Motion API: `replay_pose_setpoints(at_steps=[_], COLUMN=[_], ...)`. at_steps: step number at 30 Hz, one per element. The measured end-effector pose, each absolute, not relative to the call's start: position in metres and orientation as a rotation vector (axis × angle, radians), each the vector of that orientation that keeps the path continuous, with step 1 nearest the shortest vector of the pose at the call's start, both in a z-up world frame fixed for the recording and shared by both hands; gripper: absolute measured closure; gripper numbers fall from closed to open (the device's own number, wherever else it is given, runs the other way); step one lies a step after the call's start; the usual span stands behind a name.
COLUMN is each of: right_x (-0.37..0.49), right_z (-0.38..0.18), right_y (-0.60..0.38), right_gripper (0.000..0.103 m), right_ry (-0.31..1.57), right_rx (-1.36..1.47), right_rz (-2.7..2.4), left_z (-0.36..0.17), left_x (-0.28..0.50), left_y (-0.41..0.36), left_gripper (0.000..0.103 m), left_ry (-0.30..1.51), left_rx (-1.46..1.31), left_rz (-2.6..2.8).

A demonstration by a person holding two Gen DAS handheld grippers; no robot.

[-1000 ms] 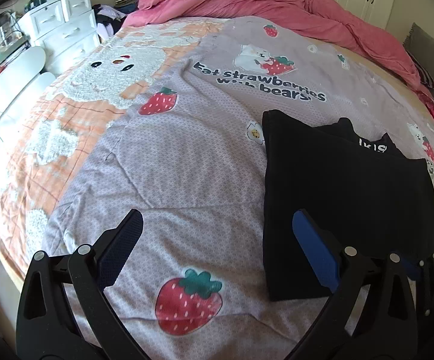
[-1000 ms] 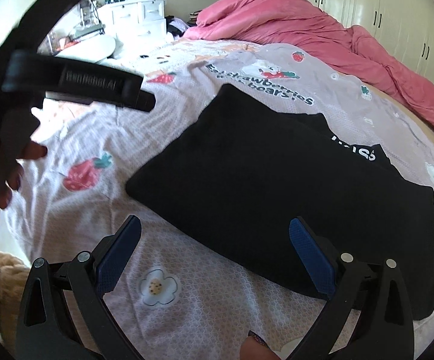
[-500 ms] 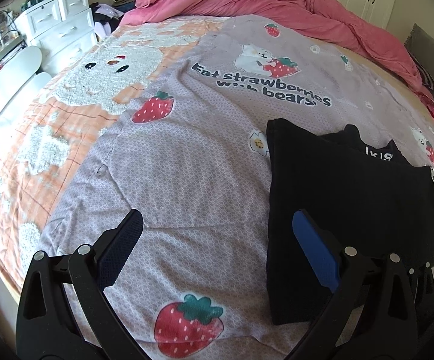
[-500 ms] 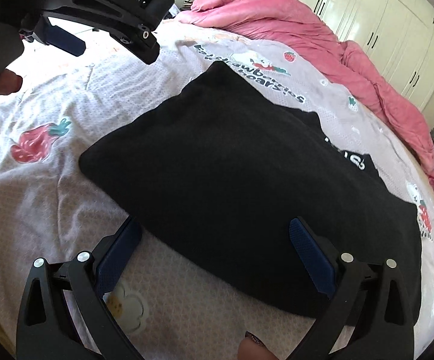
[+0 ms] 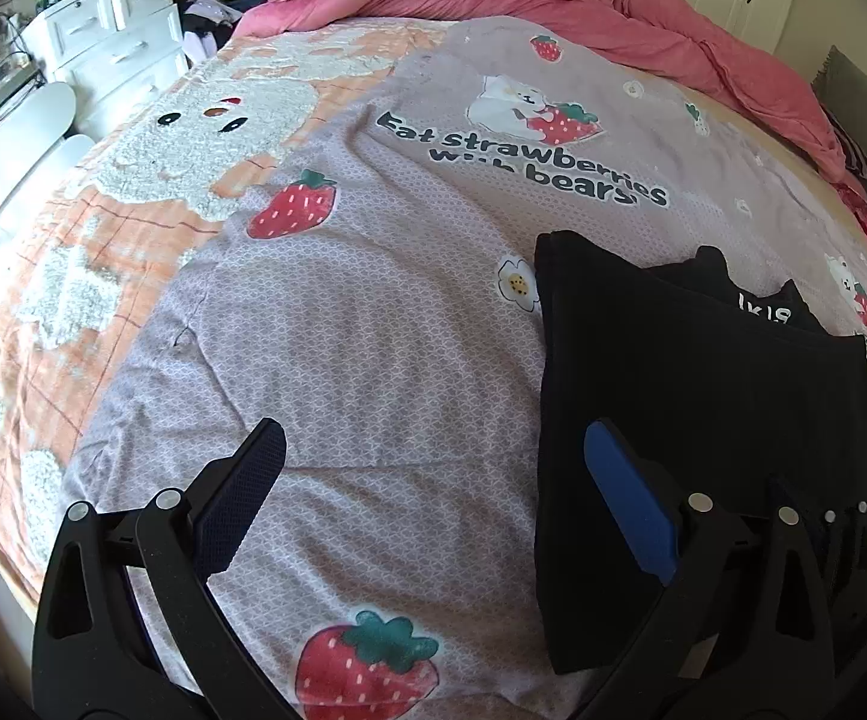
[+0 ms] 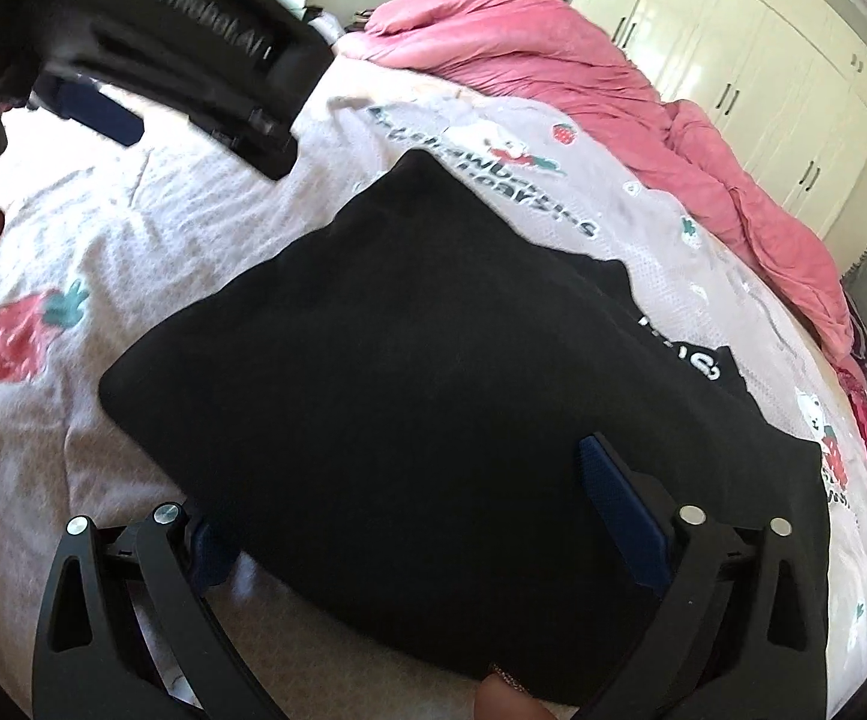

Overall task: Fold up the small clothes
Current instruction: 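Close both grippers on the shirt's side edge, then lift the gripped edge with both grippers and fold it over the other half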

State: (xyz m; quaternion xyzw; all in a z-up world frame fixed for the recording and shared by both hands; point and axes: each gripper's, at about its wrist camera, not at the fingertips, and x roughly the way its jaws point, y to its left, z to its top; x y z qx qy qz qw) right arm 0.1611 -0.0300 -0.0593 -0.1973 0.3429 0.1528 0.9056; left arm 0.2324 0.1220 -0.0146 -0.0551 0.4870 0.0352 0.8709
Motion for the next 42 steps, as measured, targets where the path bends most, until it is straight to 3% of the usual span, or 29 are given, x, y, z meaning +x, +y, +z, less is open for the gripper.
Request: replay_pose_setpoints(at_steps=[2, 4, 6, 7, 10, 28, 30, 34, 36, 42], right_x=[0.158, 0.155, 0.150, 0.148, 0.141, 0.119, 0.116, 0.112, 0.109, 0.104], right_z=[-0.054, -0.050, -0.045, -0.043, -0.037, -0.008, -0.006, -0.002, 0.001, 0.007], right_y=[-0.036, -0.041, -0.044, -0.046, -0.050, -0.100, -0.109, -0.123, -0.132, -0.154], right_gripper=[0.029, 0.038, 0.056, 0.070, 0.083, 0.090, 0.090, 0.091, 0.091, 0.093], right_ry=[0.685, 0.662, 0.636, 0.619, 0.580, 0.478, 0.468, 0.451, 0.440, 0.424], right_rx=[-0.375, -0.349, -0.332, -0.322, -0.314, -0.187, -0.170, -0.148, -0.135, -0.092], right_rz=[0.320, 0.331, 0.343, 0.354, 0.361, 0.339, 0.333, 0.320, 0.305, 0.274], left_z=[-0.014, -0.013, -0.013, -0.014, -0.015, -0.018, -0.014, -0.004, 0.001, 0.018], left_x=[0.234, 0.236, 0.240, 0.242, 0.249, 0.287, 0.286, 0.284, 0.282, 0.277], left_y=[0.120, 0.115, 0.110, 0.108, 0.100, 0.035, 0.024, -0.001, -0.010, -0.040], left_gripper=[0.010, 0.010, 0.010, 0.010, 0.010, 0.011, 0.031, 0.053, 0.069, 0.077], left_ry=[1.018, 1.017, 1.021, 1.024, 1.037, 1.117, 1.114, 1.100, 1.092, 1.067], left_rx=[-0.126, -0.142, -0.147, -0.153, -0.207, -0.329, -0.333, -0.291, -0.276, -0.235], left_rz=[0.071, 0.051, 0.035, 0.029, -0.021, -0.254, -0.282, -0.311, -0.323, -0.360])
